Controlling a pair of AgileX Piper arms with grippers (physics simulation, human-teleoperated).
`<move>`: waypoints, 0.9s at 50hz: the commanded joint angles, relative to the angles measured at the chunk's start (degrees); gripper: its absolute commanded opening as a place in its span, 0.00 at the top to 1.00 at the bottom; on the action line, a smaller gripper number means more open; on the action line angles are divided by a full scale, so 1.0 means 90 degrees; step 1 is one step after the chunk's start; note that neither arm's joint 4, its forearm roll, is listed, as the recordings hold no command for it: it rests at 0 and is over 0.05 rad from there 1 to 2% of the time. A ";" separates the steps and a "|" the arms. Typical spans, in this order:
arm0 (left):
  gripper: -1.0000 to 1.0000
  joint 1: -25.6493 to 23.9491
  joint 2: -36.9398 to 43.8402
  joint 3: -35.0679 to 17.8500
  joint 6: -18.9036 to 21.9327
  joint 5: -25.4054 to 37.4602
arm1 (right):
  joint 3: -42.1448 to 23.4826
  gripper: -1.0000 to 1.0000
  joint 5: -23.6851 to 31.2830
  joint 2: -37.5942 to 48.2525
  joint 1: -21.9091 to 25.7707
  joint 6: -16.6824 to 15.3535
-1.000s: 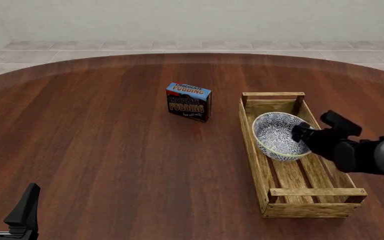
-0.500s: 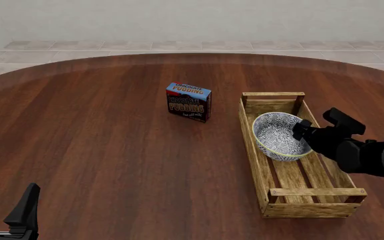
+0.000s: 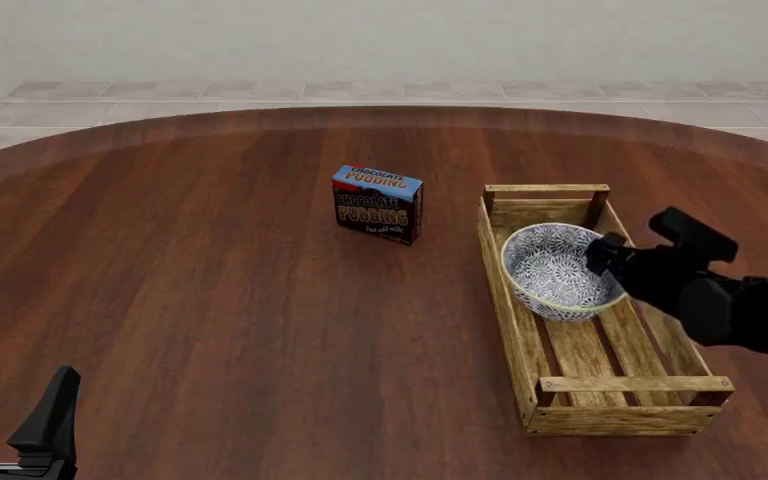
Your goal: Pick up the bowl on the left and put it in the tray.
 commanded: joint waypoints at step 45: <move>0.00 0.0000 0.0000 0.0000 0.0000 0.0000 | 0.0306 0.00 0.0152 -0.1077 0.0143 -0.0146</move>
